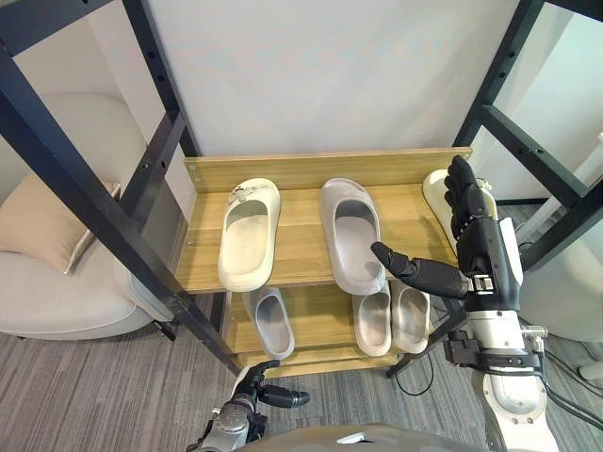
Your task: Organize the slippers on the shoe rack
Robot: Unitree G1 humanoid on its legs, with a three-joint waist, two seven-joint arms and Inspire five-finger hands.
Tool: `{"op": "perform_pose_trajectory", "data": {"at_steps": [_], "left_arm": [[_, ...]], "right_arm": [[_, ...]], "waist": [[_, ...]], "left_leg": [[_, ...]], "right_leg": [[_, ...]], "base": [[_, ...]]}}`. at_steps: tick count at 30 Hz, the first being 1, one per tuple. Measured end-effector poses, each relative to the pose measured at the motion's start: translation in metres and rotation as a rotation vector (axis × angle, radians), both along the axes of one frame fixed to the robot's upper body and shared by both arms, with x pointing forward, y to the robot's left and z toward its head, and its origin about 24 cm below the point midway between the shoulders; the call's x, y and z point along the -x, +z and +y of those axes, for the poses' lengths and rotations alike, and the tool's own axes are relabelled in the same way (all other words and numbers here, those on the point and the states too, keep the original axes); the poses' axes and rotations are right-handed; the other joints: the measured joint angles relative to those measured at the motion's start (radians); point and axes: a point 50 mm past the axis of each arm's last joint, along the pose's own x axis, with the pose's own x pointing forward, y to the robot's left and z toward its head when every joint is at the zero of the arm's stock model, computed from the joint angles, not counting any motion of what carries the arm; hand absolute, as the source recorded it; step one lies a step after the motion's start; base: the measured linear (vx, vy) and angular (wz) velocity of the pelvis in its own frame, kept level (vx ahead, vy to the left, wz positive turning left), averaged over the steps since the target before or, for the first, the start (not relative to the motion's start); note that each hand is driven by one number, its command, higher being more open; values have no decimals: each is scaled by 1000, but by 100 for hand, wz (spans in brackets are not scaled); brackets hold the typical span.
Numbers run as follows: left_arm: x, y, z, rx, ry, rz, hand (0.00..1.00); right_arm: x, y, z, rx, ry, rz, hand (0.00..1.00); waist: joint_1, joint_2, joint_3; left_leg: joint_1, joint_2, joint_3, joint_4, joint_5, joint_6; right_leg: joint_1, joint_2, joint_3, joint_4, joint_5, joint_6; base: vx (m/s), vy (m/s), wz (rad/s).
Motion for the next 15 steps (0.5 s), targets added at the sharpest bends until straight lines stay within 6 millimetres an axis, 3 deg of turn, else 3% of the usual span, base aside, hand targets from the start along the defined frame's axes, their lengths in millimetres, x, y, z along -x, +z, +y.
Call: {"op": "perform_pose_trajectory", "data": {"at_steps": [9,15], "left_arm": [[-1,1,6,8,70,-4,100],[-3,1,10,4,94,-12,100]], "right_arm": [[-21,1,-7,10,-20,-23,100],[-34,-13,-8,24,-8,51,100]], "waist": [[18,-3,1],[27,-10,3]], "left_leg": [[-14,-1,-36,-3,6,-2],[-37,-5,-78,-12,26,1]], "right_leg": [[10,1,-37,-14,3,-4],[10,1,-77,-25,13,-5]], "base": [[16,-35,13],[-2,-32,21]]}}
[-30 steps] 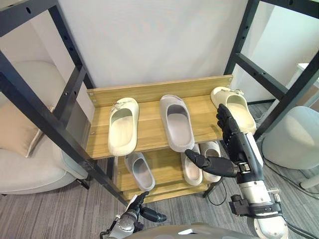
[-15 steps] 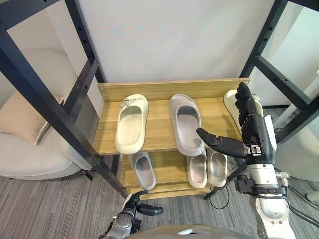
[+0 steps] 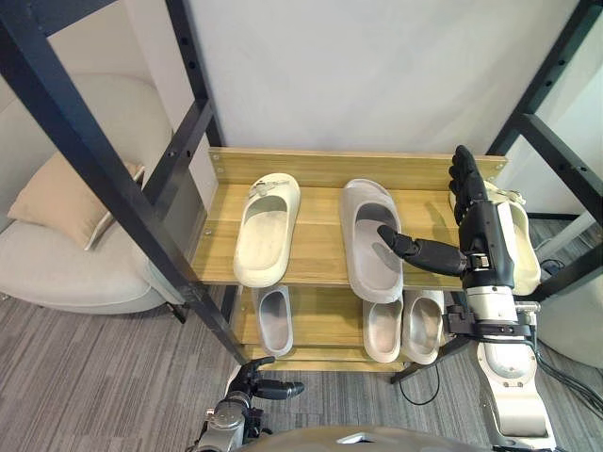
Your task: Organize the slippers on the shoe rack
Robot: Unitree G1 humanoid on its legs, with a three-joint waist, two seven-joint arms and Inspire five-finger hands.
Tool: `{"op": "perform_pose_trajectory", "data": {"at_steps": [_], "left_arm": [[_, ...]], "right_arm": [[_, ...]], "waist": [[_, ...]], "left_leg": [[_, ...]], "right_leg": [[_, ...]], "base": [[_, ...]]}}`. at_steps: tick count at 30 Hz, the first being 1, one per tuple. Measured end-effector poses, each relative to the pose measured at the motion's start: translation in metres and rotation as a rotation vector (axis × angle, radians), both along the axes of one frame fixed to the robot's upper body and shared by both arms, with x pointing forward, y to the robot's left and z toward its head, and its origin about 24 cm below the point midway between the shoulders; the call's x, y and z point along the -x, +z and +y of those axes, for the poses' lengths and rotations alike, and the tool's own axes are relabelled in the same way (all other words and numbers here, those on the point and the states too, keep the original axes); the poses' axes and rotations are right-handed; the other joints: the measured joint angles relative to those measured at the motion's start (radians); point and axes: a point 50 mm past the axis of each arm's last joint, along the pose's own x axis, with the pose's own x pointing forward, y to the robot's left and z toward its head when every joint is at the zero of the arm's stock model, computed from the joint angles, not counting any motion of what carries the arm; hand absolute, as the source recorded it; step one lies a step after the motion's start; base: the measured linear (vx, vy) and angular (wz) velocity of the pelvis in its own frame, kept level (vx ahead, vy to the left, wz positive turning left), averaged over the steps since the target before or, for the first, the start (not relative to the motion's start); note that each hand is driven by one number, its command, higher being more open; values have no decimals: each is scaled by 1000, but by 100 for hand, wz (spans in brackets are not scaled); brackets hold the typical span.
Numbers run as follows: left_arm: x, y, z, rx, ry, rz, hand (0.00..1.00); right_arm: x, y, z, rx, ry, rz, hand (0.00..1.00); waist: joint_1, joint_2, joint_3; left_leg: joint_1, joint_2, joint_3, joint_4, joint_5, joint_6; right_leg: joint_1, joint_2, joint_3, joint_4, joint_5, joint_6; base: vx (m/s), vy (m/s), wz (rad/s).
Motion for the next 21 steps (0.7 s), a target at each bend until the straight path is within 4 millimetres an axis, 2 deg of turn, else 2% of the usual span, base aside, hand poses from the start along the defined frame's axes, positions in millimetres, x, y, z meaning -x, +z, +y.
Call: {"op": "perform_pose_trajectory", "data": {"at_steps": [2,7,15,19,20,21], "left_arm": [[-1,1,1,-2,3,-8,100],[-1,1,2,0,10,-11,100],[-1,1,7,-5,33,-11,100],[-1,2,12,-14,47,-12,100],[-1,2,14,-20,47,-11,100],[0,2,15,-23,47,-11,100]], "right_arm": [[-9,-7,4,3,21,39,100],[-15,-16,4,1,24,85,100],[-25,-14,4,2,19,78,100],[-33,-12,3,7,-1,68,100],[-35,-12,2,3,-14,73,0],[-36,-13,1,2,-18,76,0]], "waist": [[5,-2,2],[6,-2,4],[12,6,11],[33,11,20],[36,11,25],[37,11,28]], "left_leg": [[0,-2,-10,-19,15,0],[-2,-9,-35,-51,42,1],[-3,-12,-61,-86,73,0],[-6,-13,-68,-87,75,1],[-6,-13,-70,-88,76,1],[-6,-14,-72,-88,76,1]], "right_leg": [[-1,0,-10,-4,5,0],[-2,-4,-33,-10,5,-1],[-1,-4,-60,-23,5,-1],[0,-4,-65,-26,5,-1],[1,-4,-67,-26,5,-1],[2,-4,-68,-27,5,-1]], "base": [[-31,-24,14],[-34,-16,16],[-36,-19,10],[-14,-11,4],[-8,-11,6],[-8,-15,7]]}}
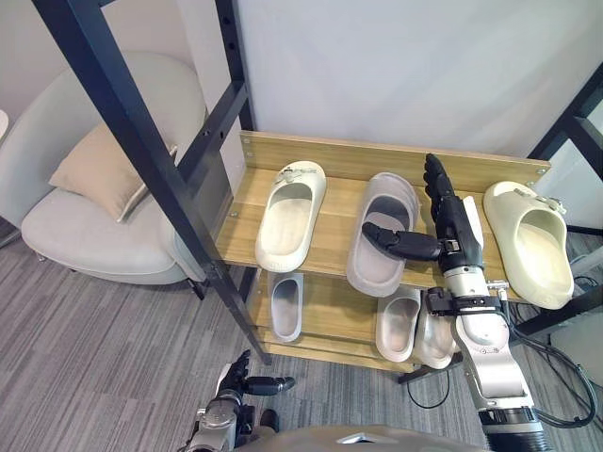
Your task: Organize the slippers on the shoe rack
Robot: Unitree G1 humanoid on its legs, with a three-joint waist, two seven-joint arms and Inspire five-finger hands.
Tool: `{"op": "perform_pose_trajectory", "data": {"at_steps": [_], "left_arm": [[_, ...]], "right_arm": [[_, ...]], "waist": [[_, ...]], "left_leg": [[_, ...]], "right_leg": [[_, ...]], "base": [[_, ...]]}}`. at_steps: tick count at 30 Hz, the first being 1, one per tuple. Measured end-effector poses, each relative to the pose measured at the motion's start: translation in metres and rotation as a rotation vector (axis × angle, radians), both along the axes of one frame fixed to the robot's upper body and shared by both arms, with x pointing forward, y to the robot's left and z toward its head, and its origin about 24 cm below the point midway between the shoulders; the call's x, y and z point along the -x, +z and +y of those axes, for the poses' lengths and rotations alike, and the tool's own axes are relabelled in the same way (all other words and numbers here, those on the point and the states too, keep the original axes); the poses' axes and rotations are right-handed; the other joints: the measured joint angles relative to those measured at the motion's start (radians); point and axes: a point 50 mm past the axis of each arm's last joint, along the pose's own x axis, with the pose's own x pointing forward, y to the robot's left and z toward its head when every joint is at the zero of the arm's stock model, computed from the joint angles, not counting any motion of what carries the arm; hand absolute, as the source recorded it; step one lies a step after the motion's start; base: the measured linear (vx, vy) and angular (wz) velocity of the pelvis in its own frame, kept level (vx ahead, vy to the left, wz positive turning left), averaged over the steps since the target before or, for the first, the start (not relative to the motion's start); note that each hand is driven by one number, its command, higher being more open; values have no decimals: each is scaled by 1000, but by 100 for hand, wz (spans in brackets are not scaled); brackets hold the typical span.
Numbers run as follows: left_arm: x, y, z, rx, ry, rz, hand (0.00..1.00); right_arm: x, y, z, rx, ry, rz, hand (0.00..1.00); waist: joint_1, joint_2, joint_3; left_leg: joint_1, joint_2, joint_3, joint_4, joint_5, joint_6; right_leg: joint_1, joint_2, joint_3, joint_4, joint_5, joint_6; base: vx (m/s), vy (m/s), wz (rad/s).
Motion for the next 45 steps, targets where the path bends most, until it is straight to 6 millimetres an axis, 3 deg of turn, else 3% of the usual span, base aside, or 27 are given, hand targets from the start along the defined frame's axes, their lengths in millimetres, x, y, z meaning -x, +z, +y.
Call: {"op": "perform_pose_trajectory", "data": {"at_steps": [3,15,30,35,41,45], "left_arm": [[8,-1,9,-10,33,24,100],[10,-2,10,8,81,20,100],[8,0,10,10,85,7,100],[8,0,9,12,95,4,100],[9,0,9,5,102,4,100],[5,1,8,5,105,-13,100]], "right_arm": [[-2,0,-3,-24,-12,1,0],[-18,8,-23,-142,-79,-29,0],[-20,12,-16,-151,-56,-45,0],[-7,36,-2,-172,-9,-161,0],[16,85,16,-189,75,-433,0],[21,94,28,-211,123,-499,0]], "waist": [[-1,-3,5],[11,2,14],[15,0,14],[15,4,15],[13,11,17],[9,25,31]], "left_leg": [[0,-2,-19,0,1,1],[-2,-4,-20,-9,8,0],[-4,-4,-28,-9,8,0],[3,4,-7,-9,2,-5],[9,33,92,-4,-14,-11],[-52,46,145,96,-61,2]], "right_leg": [[13,0,-18,-6,0,0],[10,-1,-18,-16,0,0],[12,-1,-20,-18,0,0],[3,3,0,-10,3,-3],[-49,30,100,-4,42,-21],[-149,39,151,110,44,-20]], "base": [[0,-22,16],[-19,-8,1],[-2,-5,1],[-4,-3,-12],[-22,4,-50],[-52,24,-55]]}}
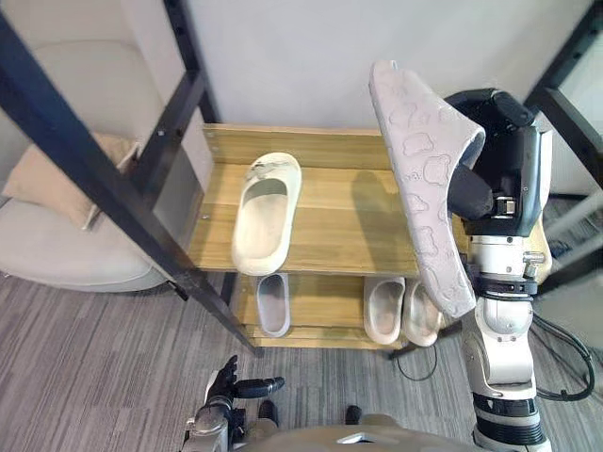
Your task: Organize the slippers on the shoe rack
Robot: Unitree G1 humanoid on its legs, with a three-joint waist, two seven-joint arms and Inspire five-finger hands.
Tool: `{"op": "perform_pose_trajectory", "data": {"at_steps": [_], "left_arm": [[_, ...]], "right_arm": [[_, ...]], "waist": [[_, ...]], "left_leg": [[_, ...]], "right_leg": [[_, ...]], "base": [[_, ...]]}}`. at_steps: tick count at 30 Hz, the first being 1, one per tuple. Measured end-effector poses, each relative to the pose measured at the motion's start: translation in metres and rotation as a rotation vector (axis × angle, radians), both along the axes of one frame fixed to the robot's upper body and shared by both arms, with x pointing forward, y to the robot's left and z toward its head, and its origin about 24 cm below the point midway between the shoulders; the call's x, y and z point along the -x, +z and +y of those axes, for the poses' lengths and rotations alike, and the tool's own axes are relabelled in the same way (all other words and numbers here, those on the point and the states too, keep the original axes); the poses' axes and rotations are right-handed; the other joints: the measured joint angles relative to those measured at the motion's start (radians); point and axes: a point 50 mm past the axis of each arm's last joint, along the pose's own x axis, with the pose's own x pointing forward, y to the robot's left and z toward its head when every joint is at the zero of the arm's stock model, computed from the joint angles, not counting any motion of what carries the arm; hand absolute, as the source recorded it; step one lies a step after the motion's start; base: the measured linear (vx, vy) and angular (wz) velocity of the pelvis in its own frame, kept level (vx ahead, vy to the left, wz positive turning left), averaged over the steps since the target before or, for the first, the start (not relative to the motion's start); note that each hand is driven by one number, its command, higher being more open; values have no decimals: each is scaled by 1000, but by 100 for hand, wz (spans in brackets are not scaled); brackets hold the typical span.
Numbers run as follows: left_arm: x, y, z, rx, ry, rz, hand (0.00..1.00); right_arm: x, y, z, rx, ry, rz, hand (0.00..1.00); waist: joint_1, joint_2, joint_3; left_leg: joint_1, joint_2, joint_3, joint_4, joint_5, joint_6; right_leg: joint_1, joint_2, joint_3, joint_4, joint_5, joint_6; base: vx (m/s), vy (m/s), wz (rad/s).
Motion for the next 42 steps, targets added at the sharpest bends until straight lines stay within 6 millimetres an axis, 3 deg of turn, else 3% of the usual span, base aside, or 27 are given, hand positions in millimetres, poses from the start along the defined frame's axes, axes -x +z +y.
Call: {"op": "perform_pose_trajectory", "data": {"at_steps": [1,2,3,4,5,6,7,8,10,11,12,16,18,19,21,22,24,30,42], "left_arm": [[-4,1,0,-1,-3,-11,100],[-7,2,-2,6,0,-18,100],[-7,2,-3,9,5,-22,100],[-9,2,-4,16,15,-27,100],[-7,2,-3,14,26,-23,100],[-7,2,-3,14,36,-26,100],[-8,3,-1,11,45,-37,100],[-13,6,-3,16,50,-60,100],[-19,9,-3,21,54,-94,100],[-21,8,-8,32,59,-91,100],[-19,8,-6,33,69,-87,100],[-22,9,-10,43,68,-106,100],[-23,10,-8,36,57,-116,100],[-22,10,-9,40,59,-114,100],[-20,9,-9,38,62,-107,100],[-17,7,-9,38,63,-95,100],[-15,6,-7,35,61,-86,100],[-18,7,-10,19,-6,-86,100],[-15,4,-12,11,-105,-53,100]], "right_arm": [[0,0,2,5,0,1,0],[0,-1,4,5,9,3,0],[0,0,5,4,13,1,0],[0,0,9,0,29,1,0],[0,-2,14,15,45,6,0],[0,-2,16,19,53,5,0],[0,-2,22,29,86,3,0],[-1,1,29,38,122,-10,0],[-2,4,32,38,137,-23,0],[-6,0,30,47,129,-3,0],[-12,-10,27,44,113,53,0],[-14,-23,28,30,123,117,0],[-11,-27,31,34,143,132,0],[-10,-29,31,37,152,140,0],[-8,-33,30,42,158,159,0],[-6,-37,30,49,162,178,0],[-3,-44,28,47,154,209,0],[11,-65,29,91,180,300,0],[42,-102,39,216,310,488,0]], "waist": [[0,13,16],[2,26,24],[6,29,27],[10,26,37],[10,25,37],[13,26,35],[27,6,20],[52,4,11],[66,8,13],[53,36,35],[46,44,48],[60,65,65],[52,64,67],[46,66,71],[42,66,70],[34,74,70],[32,70,76],[26,53,76],[7,42,57]], "left_leg": [[-30,5,-3,66,-25,11],[-53,13,-4,101,-42,26],[-60,17,-2,107,-49,35],[-71,16,-3,118,-49,38],[-72,9,-19,127,-47,38],[-72,3,-22,131,-45,37],[-93,-10,-23,151,-41,32],[-150,-12,-25,187,-36,24],[-235,-7,-38,209,-18,13],[-262,7,-77,226,-8,9],[-260,15,-108,225,5,0],[-269,33,-142,205,65,-28],[-273,15,-172,147,134,-47],[-288,15,-171,197,99,-27],[-276,14,-165,238,40,-24],[-223,15,-157,181,18,-32],[-183,13,-151,106,25,-34],[-148,-13,-136,107,13,-14],[-87,-6,-123,84,6,-14]], "right_leg": [[-34,1,-9,66,0,1],[-36,-1,-7,63,11,33],[-40,-4,-6,70,7,38],[-79,-11,-9,244,-78,25],[-79,-10,-16,376,-135,35],[-73,-11,-18,406,-149,38],[-56,-20,-30,397,-169,22],[-39,-20,-55,275,-188,11],[-13,-10,-87,103,-184,-4],[7,15,-122,55,-150,-18],[37,29,-151,27,-137,-28],[11,47,-188,77,-149,-52],[-24,28,-212,99,-155,-73],[-44,24,-217,103,-147,-81],[-62,17,-212,104,-136,-79],[-73,15,-204,103,-133,-78],[-73,12,-197,101,-126,-65],[-17,-9,-190,54,-102,-29],[43,0,-179,13,-92,-27]], "base": [[-129,42,-16],[-122,39,-9],[-148,12,4],[-96,-59,24],[-89,-74,32],[-33,-99,31],[-26,-111,8],[-47,-134,5],[-103,-167,21],[-161,-149,60],[-138,-81,63],[-158,-77,35],[-196,-63,31],[-122,-28,20],[-88,12,2],[-57,57,-5],[-29,84,-10],[27,82,-3],[4,1,-3]]}}
